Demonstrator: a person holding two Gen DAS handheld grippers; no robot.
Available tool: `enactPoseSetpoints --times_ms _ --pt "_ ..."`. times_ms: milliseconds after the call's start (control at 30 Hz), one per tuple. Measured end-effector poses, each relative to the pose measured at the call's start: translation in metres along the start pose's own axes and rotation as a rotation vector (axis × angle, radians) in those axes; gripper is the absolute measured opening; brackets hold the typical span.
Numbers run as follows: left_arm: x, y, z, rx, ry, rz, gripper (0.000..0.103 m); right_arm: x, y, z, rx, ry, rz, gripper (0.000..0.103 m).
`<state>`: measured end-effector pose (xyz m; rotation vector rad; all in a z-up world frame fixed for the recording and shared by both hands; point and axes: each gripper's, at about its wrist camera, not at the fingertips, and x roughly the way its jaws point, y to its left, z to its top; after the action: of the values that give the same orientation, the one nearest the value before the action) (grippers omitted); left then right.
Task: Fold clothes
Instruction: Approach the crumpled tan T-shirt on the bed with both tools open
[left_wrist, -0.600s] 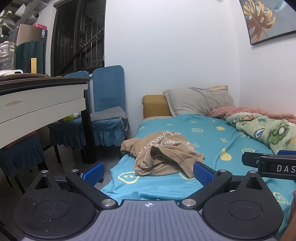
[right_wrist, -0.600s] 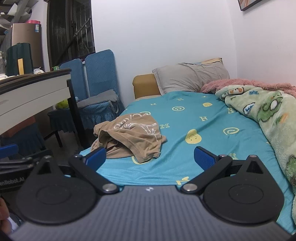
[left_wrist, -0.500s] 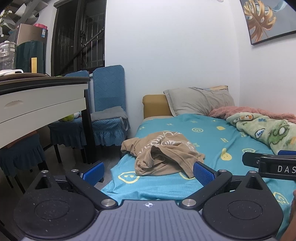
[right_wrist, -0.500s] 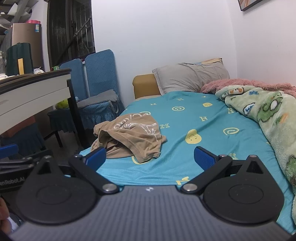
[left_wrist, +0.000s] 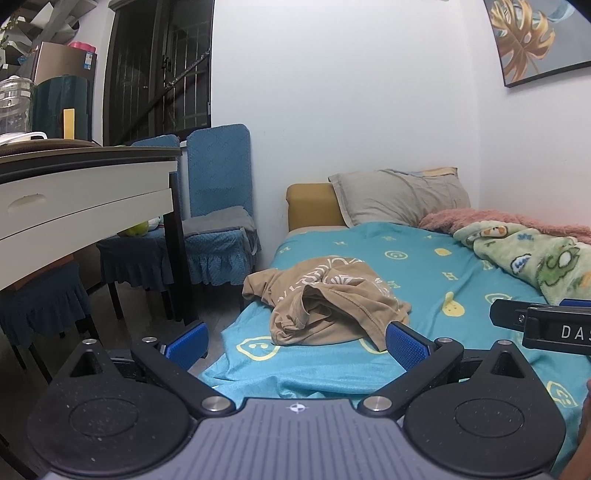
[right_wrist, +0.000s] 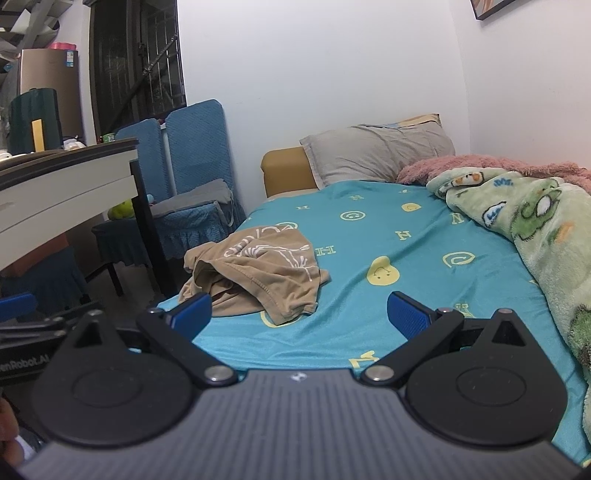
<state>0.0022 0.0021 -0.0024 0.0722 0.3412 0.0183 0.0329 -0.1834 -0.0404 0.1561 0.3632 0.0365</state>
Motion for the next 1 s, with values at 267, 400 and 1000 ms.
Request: enactPoseSetpoints --times_ms 267,400,1000 --pt "-0.002 -0.003 0.001 0.011 0.025 0.004 0.103 -0.01 -0.004 0.006 0.049 -0.027 0.009 0.103" --pt "-0.018 -0.004 0.012 0.003 0.043 -0.019 0.103 -0.029 -0.008 0.024 0.108 -0.063 0.011 0.103" --pt "-0.115 0.003 0.182 -0.045 0.136 0.001 0.103 -0.125 0.002 0.173 0.208 -0.03 0.01 0.103"
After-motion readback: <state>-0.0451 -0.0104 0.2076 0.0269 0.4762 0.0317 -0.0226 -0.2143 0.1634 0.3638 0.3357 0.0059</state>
